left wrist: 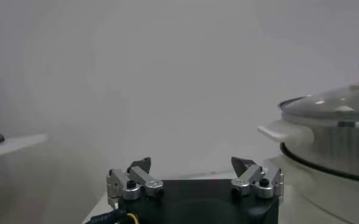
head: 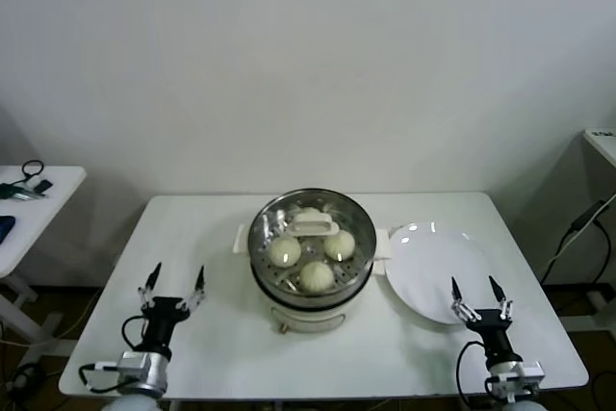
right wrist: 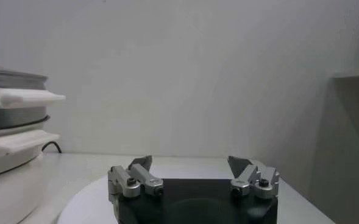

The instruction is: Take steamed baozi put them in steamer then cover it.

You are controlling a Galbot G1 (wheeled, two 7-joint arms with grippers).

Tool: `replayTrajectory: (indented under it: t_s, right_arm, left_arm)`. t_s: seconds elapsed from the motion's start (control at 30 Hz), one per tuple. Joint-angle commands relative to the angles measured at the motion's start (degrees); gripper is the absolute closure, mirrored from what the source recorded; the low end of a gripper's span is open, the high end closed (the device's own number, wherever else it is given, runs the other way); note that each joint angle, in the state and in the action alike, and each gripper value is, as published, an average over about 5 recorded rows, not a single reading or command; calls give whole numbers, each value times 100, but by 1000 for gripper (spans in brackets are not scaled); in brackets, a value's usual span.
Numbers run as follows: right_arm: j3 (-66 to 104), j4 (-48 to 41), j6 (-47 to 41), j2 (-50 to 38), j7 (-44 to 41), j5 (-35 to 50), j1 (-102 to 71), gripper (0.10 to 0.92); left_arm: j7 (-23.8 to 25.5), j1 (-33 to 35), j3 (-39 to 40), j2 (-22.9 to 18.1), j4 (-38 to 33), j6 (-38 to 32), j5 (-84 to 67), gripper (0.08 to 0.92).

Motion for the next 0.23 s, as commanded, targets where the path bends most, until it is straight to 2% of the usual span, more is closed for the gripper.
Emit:
replayTrajectory:
  t_s: [0.03,0.23]
  right_arm:
    - [-23,-9,-14,5,6,35,-2,203]
    - [-28,-8,-34,7,8,48,16,203]
  left_arm:
    - [-6,0,-103,38,530,-350,-479,177]
    - [77,31,-55,10,464,-355,-540,177]
